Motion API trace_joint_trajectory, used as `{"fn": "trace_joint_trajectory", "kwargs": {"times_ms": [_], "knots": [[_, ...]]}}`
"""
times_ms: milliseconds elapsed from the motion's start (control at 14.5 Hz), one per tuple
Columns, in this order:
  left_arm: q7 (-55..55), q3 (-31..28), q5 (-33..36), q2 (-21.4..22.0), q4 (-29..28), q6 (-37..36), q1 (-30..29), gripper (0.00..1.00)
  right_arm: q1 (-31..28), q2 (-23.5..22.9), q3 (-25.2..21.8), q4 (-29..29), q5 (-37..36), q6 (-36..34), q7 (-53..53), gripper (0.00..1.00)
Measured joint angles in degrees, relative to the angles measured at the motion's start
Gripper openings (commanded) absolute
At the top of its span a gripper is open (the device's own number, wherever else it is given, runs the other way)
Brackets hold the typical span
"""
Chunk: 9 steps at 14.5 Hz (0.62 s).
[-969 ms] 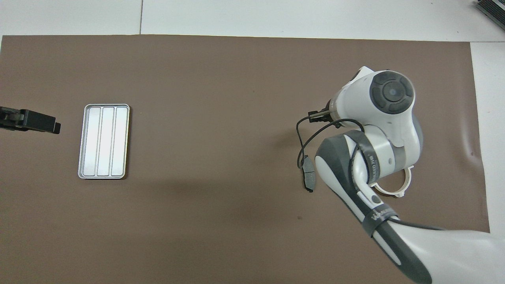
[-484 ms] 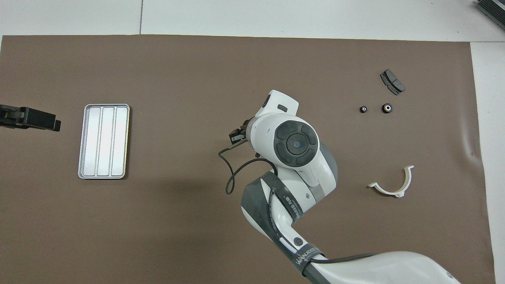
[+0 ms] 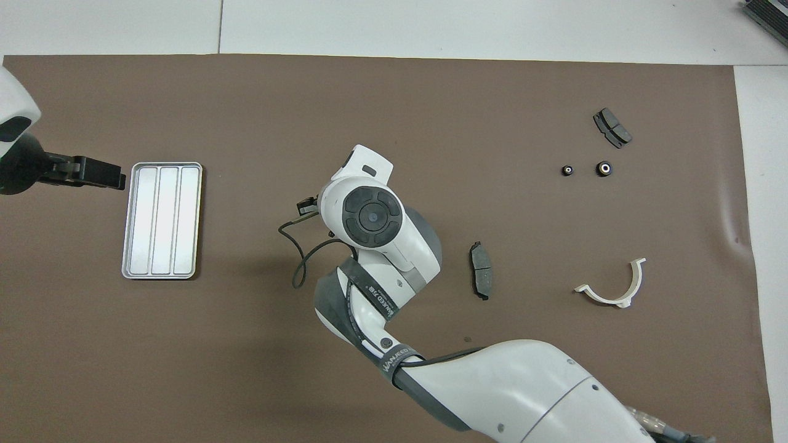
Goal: Pick bearing gear from pile to tray
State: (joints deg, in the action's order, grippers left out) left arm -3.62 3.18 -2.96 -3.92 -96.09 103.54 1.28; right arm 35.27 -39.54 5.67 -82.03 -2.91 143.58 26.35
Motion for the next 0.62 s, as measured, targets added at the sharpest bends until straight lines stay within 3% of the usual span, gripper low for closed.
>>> {"fn": "trace_joint_trajectory", "kwargs": {"times_ms": [138,208,623], "knots": [[4.4,0.1,0.0,-3.6,0.2,4.5,1.2,1.0,1.7,-0.1,0.0,0.7,-0.1,0.0,4.1,0.89],[7.1,0.1,0.0,-5.1,0.4,6.8,1.6,1.0,2.5,-0.1,0.0,0.8,-0.6,0.0,5.8,0.97],[23.1,0.4,0.2,-10.1,-0.1,14.5,7.5,1.0,2.5,1.2,-2.0,1.6,-6.1,-6.5,9.2,1.0]]}}
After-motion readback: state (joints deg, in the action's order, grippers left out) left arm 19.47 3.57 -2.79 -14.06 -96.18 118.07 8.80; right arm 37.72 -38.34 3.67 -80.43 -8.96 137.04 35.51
